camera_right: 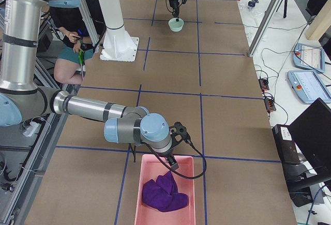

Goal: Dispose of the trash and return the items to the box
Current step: 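Carry the pale green bowl into the clear plastic box and release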

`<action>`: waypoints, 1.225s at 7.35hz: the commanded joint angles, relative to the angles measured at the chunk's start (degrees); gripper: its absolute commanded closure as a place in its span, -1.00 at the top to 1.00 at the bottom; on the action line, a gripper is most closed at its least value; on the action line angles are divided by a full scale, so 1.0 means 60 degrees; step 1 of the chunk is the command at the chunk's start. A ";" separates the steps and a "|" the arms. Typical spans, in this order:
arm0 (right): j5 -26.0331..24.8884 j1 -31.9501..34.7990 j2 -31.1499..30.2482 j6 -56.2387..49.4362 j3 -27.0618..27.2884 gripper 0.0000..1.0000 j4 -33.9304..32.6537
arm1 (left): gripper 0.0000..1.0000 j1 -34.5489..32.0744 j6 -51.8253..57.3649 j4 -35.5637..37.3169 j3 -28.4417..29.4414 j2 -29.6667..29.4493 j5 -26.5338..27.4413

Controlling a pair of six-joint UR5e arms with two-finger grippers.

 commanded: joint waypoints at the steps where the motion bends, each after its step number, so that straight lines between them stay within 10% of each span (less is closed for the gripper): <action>1: 0.0014 0.0000 -0.0099 0.0024 -0.0006 1.00 0.0130 | -1.00 -0.1404 0.2210 0.0447 -0.0864 0.0790 -0.1039; 5: 0.0015 0.0000 -0.0099 0.0009 0.0009 1.00 0.0130 | -1.00 -0.5750 0.9978 0.0344 -0.1002 0.3707 -0.2242; 9: 0.0015 0.0000 -0.0099 0.0009 0.0009 1.00 0.0130 | -1.00 -0.9739 1.6756 -0.0179 0.2304 0.3770 -0.2551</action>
